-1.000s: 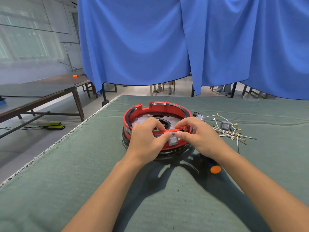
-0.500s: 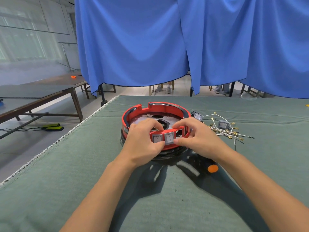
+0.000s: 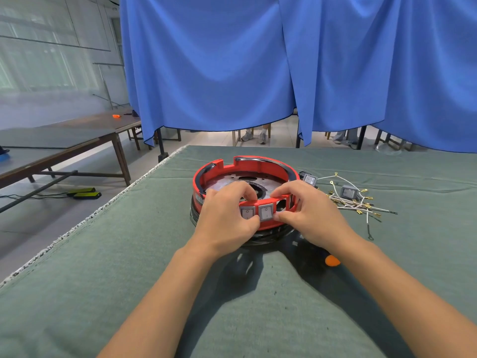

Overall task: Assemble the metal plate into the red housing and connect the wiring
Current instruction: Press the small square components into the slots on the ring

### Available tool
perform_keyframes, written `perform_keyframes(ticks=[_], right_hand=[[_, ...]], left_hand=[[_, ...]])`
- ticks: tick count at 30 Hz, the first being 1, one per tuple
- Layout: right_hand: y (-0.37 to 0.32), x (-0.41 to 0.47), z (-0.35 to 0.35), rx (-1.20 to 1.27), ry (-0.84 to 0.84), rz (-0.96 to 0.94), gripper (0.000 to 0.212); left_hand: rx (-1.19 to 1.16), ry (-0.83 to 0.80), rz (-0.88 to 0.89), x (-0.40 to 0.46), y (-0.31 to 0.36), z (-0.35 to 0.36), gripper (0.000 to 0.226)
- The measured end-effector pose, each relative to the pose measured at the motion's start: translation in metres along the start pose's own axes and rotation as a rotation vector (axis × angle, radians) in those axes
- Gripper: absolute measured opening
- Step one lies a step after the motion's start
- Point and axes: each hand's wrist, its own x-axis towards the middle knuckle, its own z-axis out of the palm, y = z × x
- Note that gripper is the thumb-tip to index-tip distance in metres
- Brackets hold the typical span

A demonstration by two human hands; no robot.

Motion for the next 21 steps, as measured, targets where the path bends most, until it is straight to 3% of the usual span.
perform_keyframes(ticks=[6, 10, 15, 21], right_hand=[[0.002, -0.003, 0.002, 0.123, 0.047, -0.005, 0.026], [0.006, -0.003, 0.001, 0.101, 0.19, 0.029, 0.023], [0.019, 0.005, -0.007, 0.106, 0.386, 0.184, 0.02], [0.043, 0.022, -0.013, 0.082, 0.425, 0.303, 0.02]], left_hand=[[0.042, 0.076, -0.004, -0.001, 0.002, 0.007, 0.021], [0.16, 0.132, -0.012, -0.003, 0.011, 0.016, 0.024], [0.238, 0.122, 0.038, 0.003, 0.028, 0.025, 0.017], [0.339, 0.091, -0.023, 0.023, 0.039, 0.033, 0.025]])
